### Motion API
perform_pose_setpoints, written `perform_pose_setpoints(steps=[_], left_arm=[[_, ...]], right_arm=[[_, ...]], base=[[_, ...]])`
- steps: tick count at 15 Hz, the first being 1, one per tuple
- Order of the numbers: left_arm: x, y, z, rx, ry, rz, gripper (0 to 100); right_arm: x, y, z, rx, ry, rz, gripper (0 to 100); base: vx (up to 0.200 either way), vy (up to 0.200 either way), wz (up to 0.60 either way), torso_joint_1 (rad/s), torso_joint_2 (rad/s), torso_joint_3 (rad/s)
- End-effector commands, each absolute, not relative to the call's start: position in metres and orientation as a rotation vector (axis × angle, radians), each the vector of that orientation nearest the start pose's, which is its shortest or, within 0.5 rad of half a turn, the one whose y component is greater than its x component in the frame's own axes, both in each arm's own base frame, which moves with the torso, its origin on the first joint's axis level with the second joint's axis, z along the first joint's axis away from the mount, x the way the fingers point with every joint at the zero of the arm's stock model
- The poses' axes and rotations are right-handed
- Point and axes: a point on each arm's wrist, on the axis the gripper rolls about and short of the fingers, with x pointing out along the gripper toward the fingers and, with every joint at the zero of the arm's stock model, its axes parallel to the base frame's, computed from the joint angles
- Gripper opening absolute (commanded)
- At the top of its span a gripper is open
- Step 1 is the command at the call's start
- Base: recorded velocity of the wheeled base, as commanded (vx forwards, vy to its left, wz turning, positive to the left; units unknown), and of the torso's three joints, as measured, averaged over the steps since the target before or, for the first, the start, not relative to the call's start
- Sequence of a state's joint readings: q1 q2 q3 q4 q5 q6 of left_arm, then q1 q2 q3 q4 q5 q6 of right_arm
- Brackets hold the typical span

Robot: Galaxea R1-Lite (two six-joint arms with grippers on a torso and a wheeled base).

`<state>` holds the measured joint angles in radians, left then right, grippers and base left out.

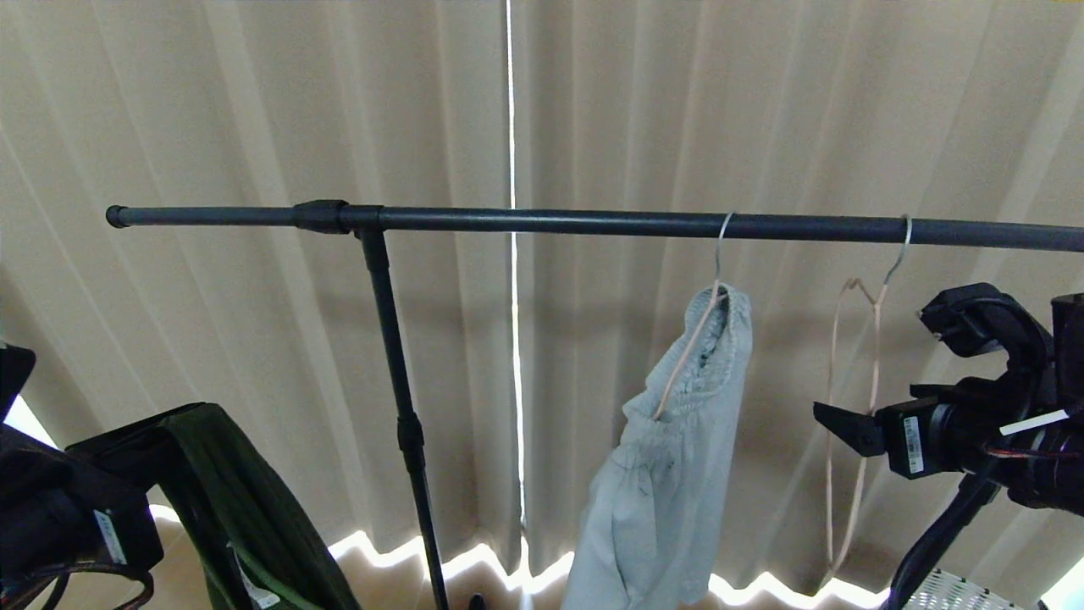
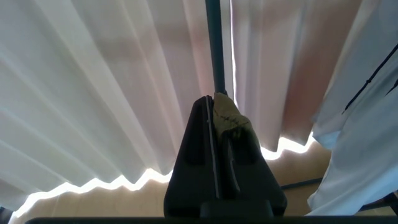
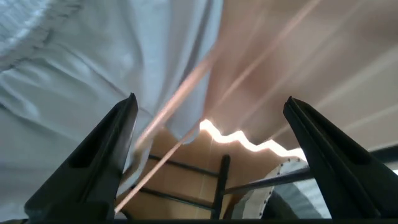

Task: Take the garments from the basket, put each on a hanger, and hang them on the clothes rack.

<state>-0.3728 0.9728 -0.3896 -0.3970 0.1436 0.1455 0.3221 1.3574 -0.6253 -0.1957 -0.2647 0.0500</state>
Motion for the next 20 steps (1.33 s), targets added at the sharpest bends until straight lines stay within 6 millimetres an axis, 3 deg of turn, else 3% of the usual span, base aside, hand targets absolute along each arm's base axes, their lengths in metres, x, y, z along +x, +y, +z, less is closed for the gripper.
perform_pose_setpoints(steps=[1, 11, 12, 20], left_arm=[[0.1120, -0.0403, 0.1959, 0.192, 0.163, -0.241, 0], [0.1115, -0.0399, 0.1962, 0.191, 0.160, -0.239, 0], [0.1115, -0.0399, 0.1962, 0.191, 0.160, -0.239, 0], [0.1112, -0.0398, 0.1964, 0.191, 0.159, -0.239, 0]], right_arm=[[0.1939, 0.0560, 0.1795, -0.097, 0.516, 0.019, 100], [0.1950, 0.0491, 0.1740, -0.087, 0.536, -0.021, 100], [0.1955, 0.0492, 0.1741, -0.084, 0.536, -0.022, 0], [0.1935, 0.0486, 0.1776, -0.079, 0.518, -0.023, 0]], base=[[0.000, 0.000, 0.00, 0.000, 0.00, 0.000], [0.000, 0.000, 0.00, 0.000, 0.00, 0.000], [0.000, 0.000, 0.00, 0.000, 0.00, 0.000], [0.000, 0.000, 0.00, 0.000, 0.00, 0.000]])
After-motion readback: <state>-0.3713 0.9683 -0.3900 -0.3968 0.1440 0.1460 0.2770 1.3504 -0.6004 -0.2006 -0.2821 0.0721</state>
